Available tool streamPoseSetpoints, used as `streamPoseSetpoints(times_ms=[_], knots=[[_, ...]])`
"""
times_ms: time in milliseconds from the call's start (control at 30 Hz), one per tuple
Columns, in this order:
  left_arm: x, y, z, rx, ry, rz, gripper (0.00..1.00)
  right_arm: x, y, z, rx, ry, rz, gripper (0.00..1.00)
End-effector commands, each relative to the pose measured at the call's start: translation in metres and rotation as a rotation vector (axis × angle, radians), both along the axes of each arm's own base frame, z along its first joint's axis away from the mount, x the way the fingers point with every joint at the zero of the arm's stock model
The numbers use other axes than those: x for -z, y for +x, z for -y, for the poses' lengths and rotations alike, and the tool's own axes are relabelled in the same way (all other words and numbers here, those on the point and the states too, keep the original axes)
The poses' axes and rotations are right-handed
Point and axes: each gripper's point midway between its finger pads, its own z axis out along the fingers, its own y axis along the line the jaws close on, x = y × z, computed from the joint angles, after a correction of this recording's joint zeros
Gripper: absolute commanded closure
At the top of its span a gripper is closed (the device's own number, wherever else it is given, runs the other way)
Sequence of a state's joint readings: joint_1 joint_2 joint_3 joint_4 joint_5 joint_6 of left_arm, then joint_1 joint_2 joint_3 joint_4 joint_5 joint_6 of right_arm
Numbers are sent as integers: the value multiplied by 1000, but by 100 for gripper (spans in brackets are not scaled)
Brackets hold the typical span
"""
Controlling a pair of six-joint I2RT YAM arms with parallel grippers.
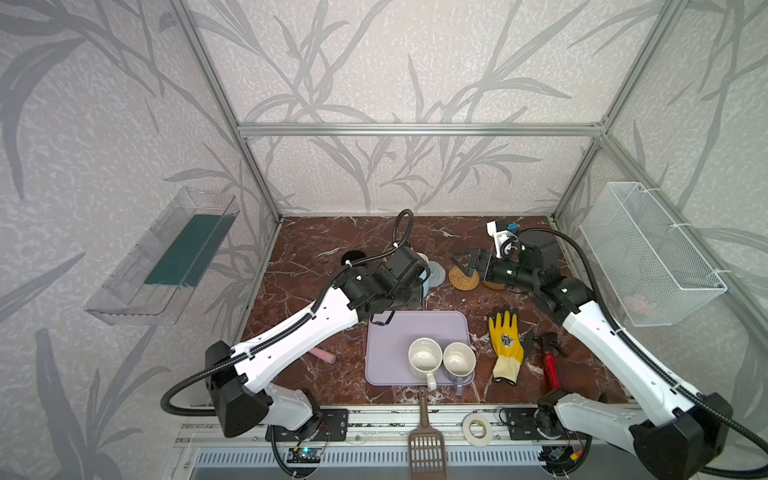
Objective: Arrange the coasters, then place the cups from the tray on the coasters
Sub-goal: 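Lift the light blue mug toward the knitted coaster with the left gripper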
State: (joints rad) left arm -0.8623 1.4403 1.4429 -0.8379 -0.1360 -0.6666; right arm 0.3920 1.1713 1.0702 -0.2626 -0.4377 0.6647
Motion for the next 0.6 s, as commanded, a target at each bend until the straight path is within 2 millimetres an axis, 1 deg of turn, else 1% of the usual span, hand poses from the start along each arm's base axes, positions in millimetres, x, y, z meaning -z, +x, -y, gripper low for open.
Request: streamPoseSetpoints(times_ms=[0,133,200,267,333,467,567], knots=[[-26,27,10,-17,-45,81,100,19,5,6,18,-7,-103,1],[-17,51,23,-29,-44,73,100,31,11,11,55,-9,-121,1],[-11,64,27,-47,-22,80,100,37,8,15,74,-17,-131,1],[-8,79,36,-73,-54,101,100,41,4,16,81,2,-134,1],[-5,92,41,-99,-48,126,100,46,1,19,91,4,-131,1],[16,116,44,-154,42,153,100,53,-1,28,125,-36,-122,1],[27,130,48,-176,69,187,100,55,-1,38,167,-53,-103,1]])
